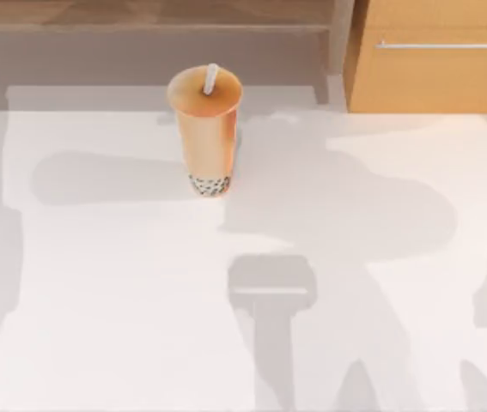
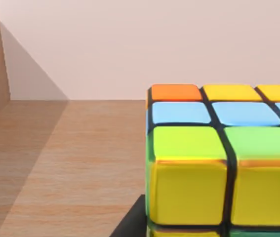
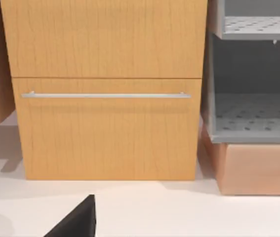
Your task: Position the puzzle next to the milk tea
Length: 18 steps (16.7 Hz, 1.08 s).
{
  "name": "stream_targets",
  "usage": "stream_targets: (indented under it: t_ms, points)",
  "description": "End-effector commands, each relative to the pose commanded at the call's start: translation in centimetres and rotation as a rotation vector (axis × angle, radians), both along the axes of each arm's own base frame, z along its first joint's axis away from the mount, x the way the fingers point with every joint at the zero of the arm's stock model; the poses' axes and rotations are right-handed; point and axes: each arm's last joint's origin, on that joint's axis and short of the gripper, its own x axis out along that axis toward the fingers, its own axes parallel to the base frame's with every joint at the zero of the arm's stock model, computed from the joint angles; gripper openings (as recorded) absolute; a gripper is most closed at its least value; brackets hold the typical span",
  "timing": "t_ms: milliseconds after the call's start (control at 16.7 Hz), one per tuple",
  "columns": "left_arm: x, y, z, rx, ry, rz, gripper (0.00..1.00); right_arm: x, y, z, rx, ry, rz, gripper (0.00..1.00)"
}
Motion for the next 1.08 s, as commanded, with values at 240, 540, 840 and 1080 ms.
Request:
stream_targets:
  t_ms: [240, 540, 840, 1080]
  points:
    - [-2.6, -1.6, 5.2, -0.024, -0.031, 0.020, 0.00, 0.0, 0.0, 0.0, 0.000, 0.000, 0.000, 1.00]
    - [-7.5, -6.2, 10.7, -0.094, 0.103, -0.004, 0.00, 0.0, 0.0, 0.0, 0.000, 0.000, 0.000, 1.00]
    - [-7.9, -11.1, 6.9, -0.131, 0.580, -0.052, 0.00, 0.0, 0.0, 0.0, 0.000, 0.000, 0.000, 1.00]
    - [-3.4, -14.5, -3.2, -0.089, 1.086, -0.034, 0.00, 0.0, 0.0, 0.0, 0.000, 0.000, 0.000, 1.00]
